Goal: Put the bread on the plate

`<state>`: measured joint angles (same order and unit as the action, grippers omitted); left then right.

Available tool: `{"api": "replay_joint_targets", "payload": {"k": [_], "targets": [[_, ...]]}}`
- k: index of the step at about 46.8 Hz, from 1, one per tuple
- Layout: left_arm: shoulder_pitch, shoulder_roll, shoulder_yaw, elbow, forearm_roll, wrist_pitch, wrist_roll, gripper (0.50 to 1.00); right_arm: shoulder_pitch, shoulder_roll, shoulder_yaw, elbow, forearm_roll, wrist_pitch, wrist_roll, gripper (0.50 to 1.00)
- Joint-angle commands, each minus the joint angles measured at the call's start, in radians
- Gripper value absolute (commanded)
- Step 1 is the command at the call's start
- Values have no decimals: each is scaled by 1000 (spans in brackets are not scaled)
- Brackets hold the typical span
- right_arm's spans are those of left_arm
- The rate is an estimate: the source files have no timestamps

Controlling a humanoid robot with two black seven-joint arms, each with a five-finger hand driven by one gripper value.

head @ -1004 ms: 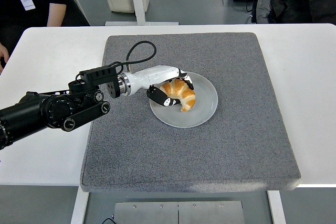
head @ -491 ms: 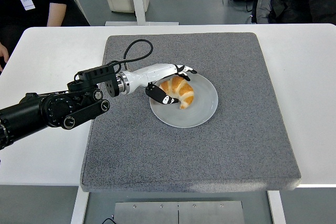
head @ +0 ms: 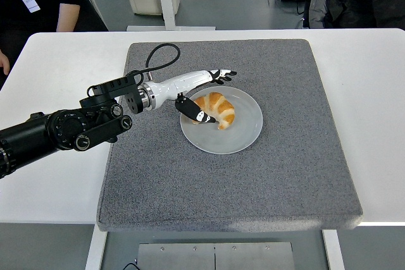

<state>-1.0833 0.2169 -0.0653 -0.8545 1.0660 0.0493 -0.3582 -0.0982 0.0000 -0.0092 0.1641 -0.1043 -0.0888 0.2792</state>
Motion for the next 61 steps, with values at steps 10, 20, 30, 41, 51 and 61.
{"api": "replay_joint_targets", "payload": {"k": [10,20,30,41,51,61], "targets": [[-36,12,-15,0,-139,0,2,946,0,0,0,0,0,0,-2,1000],[-90,22,-16,0,-359,0,4,948,0,0,0,0,0,0,0,1000],[-110,64,-85,0,-515,-22,13,951,0,0,0,0,0,0,0,1000],[-83,79,-278,0,-664,-86,145,952,0,0,0,0,0,0,0,1000],[-49,76,-361,34,-788,-109,188,954,0,0,-2,2,0,1,0,1000],[-14,76,-427,110,-900,-149,188,952,0,0,2,0,0,1,0,1000]]}}
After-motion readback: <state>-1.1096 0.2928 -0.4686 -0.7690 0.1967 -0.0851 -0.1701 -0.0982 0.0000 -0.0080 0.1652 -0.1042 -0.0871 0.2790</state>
